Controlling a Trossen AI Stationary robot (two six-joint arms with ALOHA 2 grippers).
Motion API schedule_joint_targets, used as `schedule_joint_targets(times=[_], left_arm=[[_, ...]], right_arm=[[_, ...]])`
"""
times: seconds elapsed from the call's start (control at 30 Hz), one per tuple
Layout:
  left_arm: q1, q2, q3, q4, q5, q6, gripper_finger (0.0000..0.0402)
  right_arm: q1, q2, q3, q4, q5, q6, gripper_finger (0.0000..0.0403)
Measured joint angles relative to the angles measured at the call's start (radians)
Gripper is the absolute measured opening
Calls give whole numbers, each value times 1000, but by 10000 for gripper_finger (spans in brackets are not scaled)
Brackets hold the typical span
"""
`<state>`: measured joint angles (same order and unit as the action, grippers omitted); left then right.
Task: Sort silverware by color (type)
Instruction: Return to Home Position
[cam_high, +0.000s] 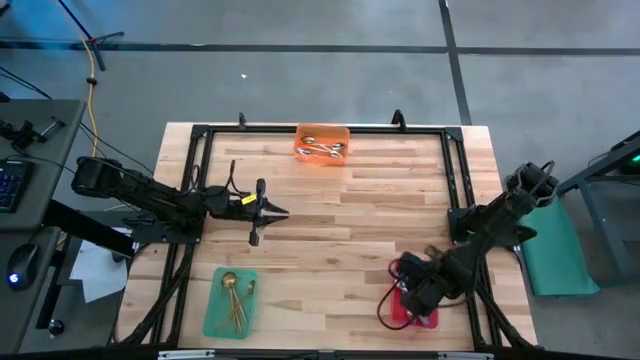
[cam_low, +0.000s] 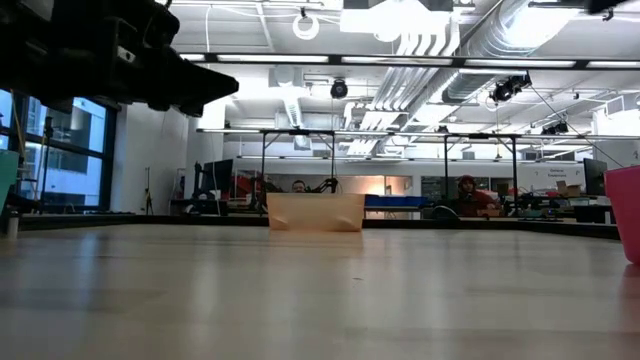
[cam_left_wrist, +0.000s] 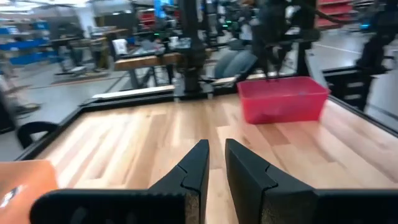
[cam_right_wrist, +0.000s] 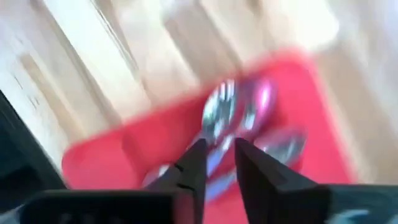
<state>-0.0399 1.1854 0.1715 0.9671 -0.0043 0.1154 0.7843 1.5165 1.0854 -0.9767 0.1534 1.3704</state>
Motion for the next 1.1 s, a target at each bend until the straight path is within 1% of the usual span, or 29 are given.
schedule_joint_targets(times=[0.1,0.17,0.23,0.33,0.43,0.57,0.67,0.73,0.83,0.9,1.0,1.1], left_arm=[[36,0,0,-2,82,1,35],[63,0,0,-2,122,1,21],[93,0,0,-3,156,0,7],[135,0,0,-5,191,-5,4],[171,0,0,-5,235,-6,2],[222,0,0,-10,287,-6,1],[262,-1,0,-31,320,-4,1],[289,-10,0,-59,330,2,0],[325,-32,0,-109,331,10,0],[343,-60,0,-135,332,19,0],[366,-121,-1,-209,332,35,0],[380,-201,-1,-286,328,37,0]], right_arm=[[-65,-25,-7,51,74,-224,34],[-125,-48,-23,95,103,-380,10],[-196,-71,-48,175,114,-551,7],[-319,-102,-93,334,117,-842,8],[-462,-123,-162,552,29,-1118,2],[-663,-132,-274,852,-125,-1379,1],[-794,-132,-356,1067,-242,-1505,0],[-865,-132,-402,1187,-312,-1561,0],[-947,-137,-450,1307,-398,-1607,0],[-984,-147,-478,1352,-440,-1616,0],[-1017,-181,-521,1381,-448,-1630,0],[-1022,-236,-596,1493,-404,-1660,0]])
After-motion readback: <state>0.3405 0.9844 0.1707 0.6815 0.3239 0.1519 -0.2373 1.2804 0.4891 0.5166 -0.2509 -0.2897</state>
